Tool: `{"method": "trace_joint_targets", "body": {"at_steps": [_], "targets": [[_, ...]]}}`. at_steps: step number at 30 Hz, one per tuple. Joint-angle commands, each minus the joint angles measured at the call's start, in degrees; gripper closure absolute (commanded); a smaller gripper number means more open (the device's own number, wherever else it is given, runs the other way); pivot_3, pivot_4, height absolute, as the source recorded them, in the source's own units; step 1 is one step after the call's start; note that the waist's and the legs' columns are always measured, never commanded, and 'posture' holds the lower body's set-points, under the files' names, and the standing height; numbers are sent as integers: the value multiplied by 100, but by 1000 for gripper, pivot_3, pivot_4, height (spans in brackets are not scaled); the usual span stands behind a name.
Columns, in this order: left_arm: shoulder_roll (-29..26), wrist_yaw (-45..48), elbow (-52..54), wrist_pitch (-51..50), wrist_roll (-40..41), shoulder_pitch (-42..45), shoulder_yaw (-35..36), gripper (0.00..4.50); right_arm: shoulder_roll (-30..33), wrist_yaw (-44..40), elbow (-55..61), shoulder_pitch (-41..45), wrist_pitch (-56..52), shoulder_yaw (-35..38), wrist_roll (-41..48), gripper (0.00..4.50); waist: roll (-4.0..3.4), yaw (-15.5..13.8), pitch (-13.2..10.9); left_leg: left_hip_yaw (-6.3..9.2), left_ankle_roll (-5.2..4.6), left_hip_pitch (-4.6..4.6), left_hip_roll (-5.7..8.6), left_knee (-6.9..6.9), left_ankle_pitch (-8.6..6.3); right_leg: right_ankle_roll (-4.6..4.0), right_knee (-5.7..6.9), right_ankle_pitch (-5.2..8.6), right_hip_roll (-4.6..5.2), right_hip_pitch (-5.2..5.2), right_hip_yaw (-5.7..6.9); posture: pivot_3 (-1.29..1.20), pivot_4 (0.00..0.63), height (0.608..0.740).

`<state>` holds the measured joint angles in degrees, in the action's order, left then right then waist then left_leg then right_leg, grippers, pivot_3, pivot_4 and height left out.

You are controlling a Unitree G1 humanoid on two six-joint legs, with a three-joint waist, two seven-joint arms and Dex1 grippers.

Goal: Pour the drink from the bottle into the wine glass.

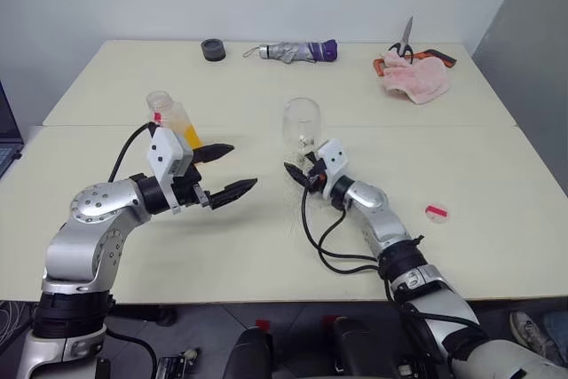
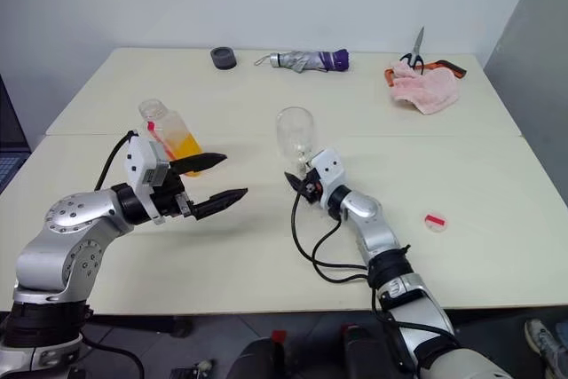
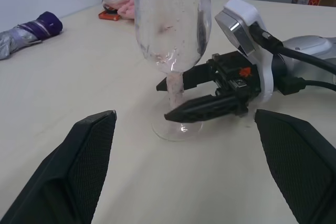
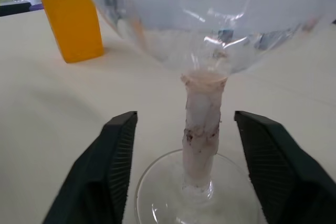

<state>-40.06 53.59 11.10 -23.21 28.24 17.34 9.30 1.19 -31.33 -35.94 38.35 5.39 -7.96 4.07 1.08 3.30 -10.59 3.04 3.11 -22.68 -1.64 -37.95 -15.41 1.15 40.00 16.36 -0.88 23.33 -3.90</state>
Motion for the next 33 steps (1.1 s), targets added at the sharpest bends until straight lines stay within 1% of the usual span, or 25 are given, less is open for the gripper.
{"method": "trace_joint_targets", "body": {"at_steps": [1,4,11,15,17,21,22,25,29,33], "targets": [[12,-60,187,93,89,134,109,0,77,-117,496,-119,-105,26,75,40,0,-2,0,1,0,0,0,0,0,0,1,0,0,0,1,0,150,740],[31,-104,239,83,120,141,133,0,196,-175,799,-296,-268,25,72,40,0,-3,0,1,0,-1,0,0,0,0,0,0,0,0,1,0,150,740],[123,-389,432,96,147,-24,276,0,605,-322,2041,-1009,-967,10,205,40,0,-8,0,1,0,-3,0,0,0,1,-1,0,1,0,0,0,150,740],[292,-667,565,73,144,-417,339,0,983,-504,2919,-1563,-1270,-161,150,40,0,-7,0,1,0,-2,-1,1,0,1,-2,1,1,0,-2,0,150,740],[437,-925,520,166,-14,-674,382,0,1213,-627,3431,-1853,-1430,-242,177,40,0,-10,0,1,0,-3,-1,0,0,1,-3,1,1,0,-3,0,150,740],[790,-1638,175,623,-569,-1176,518,0,1635,-957,4592,-2354,-1985,-259,551,40,1,-17,0,4,0,-3,-2,-2,0,2,-3,1,3,0,-1,0,150,740],[847,-1938,10,893,-903,-1264,533,0,1714,-1001,4861,-2448,-2078,-228,640,40,1,-17,0,2,0,0,-1,-2,0,2,-2,1,4,-1,-3,0,150,740],[1061,-2428,-273,1265,-1243,-1411,641,0,1885,-1024,5474,-2616,-2401,-112,923,40,3,-22,0,4,0,-1,0,-2,0,2,-5,1,5,-2,-3,0,150,740],[1247,-2801,-614,1400,-1267,-1395,868,0,2118,-1061,6014,-2684,-2769,-23,1227,40,7,-58,2,9,0,-2,2,-3,0,2,-4,1,4,-4,3,0,150,740],[1072,-2871,-1094,1387,-1238,-1030,1005,0,2321,-1148,6420,-2670,-3099,2,1595,40,8,-84,2,9,0,-2,8,-4,0,3,-5,1,1,-6,8,0,150,740]]}}
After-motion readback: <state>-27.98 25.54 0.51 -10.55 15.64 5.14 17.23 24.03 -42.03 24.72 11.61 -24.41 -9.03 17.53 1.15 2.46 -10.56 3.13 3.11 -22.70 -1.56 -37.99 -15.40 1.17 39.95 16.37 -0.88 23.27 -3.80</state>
